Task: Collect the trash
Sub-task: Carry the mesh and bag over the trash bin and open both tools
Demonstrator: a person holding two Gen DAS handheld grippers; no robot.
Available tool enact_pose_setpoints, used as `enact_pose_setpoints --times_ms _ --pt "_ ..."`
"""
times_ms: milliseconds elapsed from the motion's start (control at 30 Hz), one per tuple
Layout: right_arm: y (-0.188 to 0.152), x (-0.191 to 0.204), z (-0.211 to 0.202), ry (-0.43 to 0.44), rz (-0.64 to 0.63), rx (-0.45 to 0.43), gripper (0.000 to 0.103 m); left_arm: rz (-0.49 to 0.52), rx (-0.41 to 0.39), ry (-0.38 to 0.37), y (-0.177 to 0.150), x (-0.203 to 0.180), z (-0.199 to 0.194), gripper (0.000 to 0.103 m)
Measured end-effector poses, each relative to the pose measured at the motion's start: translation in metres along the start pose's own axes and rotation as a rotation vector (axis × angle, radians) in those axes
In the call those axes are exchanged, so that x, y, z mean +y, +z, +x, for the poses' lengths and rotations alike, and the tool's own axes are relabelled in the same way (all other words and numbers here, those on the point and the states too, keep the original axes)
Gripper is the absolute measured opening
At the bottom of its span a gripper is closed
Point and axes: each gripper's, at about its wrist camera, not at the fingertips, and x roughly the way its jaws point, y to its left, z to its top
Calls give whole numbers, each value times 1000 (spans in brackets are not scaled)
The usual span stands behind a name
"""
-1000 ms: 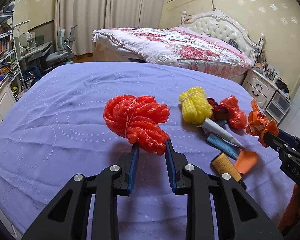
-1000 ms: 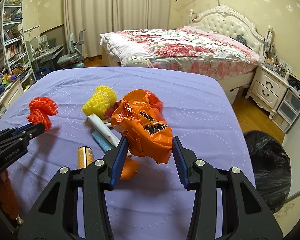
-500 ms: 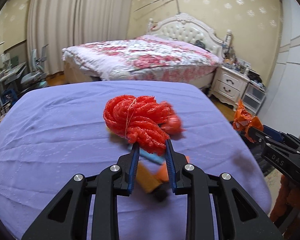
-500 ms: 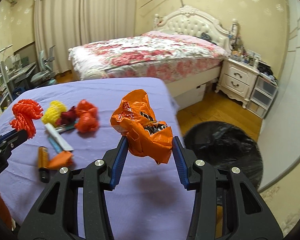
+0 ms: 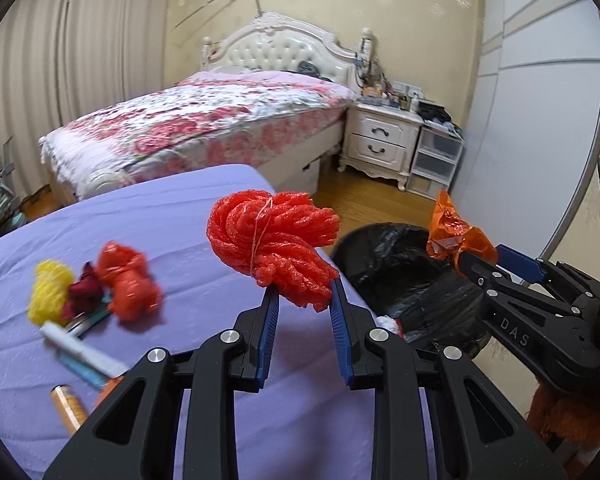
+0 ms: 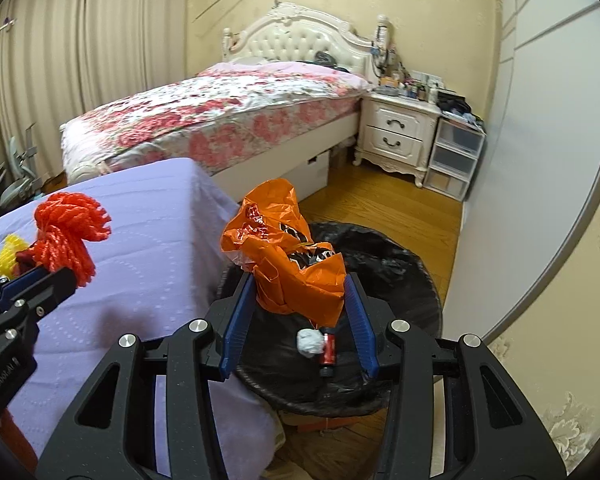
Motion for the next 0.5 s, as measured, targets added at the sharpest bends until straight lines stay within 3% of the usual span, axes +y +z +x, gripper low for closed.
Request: enact_pose_setpoints --times_ms 367,433,500 --pt "0 -40 36 -45 90 27 46 89 45 -35 23 -54 65 28" --pt "2 -44 41 -57 106 28 51 101 56 -33 23 -53 74 34" --pt "1 -48 44 -70 123 28 58 99 72 -22 23 -55 81 51"
